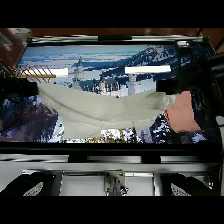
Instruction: Fold the shirts.
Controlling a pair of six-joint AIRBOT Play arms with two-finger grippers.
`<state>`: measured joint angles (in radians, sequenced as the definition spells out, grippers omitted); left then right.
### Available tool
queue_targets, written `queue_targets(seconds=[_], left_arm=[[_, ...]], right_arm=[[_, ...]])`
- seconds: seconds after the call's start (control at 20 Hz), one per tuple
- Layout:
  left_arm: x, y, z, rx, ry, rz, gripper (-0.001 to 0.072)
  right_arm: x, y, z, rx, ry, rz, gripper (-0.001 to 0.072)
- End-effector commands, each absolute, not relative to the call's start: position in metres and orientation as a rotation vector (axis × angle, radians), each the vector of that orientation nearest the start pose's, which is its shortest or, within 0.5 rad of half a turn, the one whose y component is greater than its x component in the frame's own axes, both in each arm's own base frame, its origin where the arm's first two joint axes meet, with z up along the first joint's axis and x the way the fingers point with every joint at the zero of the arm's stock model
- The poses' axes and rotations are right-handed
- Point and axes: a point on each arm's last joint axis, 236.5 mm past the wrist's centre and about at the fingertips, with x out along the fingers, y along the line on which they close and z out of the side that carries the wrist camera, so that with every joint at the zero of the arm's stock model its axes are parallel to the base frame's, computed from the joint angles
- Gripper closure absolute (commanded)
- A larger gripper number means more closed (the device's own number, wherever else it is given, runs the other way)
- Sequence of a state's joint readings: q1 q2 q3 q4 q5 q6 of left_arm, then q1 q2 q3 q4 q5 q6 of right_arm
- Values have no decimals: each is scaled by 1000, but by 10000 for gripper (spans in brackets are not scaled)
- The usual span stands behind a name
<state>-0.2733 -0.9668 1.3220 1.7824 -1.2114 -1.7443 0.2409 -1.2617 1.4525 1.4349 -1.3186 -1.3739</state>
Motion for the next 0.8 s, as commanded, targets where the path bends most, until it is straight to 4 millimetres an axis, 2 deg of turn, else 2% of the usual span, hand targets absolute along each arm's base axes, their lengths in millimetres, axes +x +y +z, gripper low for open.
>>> queue_targets(seconds=[0.0, 0.1, 0.25, 0.3, 0.35, 0.4, 0.5, 0.55, 0.65, 0.75], left_arm=[[433, -65, 115, 73, 900, -35, 679], [459, -82, 79, 13, 924, -64, 679], [473, -99, 32, -96, 993, -59, 673], [471, -99, 19, -101, 1028, -55, 544], [467, -96, 12, -100, 1063, -45, 267], [459, -88, 9, -99, 1106, -26, 78], [443, -63, 18, -45, 1186, -16, 48], [435, -48, 26, -5, 1210, -25, 23], [415, -13, 34, -12, 1272, -22, 38], [386, -12, 28, -206, 1373, -140, 67]], right_arm=[[463, 79, 43, 98, 1118, 35, 669], [488, 85, 26, 214, 1076, 21, 668], [512, 97, 16, 342, 1017, 13, 655], [515, 102, 15, 368, 1010, 22, 595], [515, 103, 16, 379, 1009, 26, 342], [514, 101, 18, 367, 1017, 26, 155], [501, 87, 25, 259, 1067, 38, 148], [491, 73, 30, 176, 1094, 32, 149], [464, 28, 40, 0, 1164, -69, 149], [436, -14, 49, -109, 1242, -178, 150]])
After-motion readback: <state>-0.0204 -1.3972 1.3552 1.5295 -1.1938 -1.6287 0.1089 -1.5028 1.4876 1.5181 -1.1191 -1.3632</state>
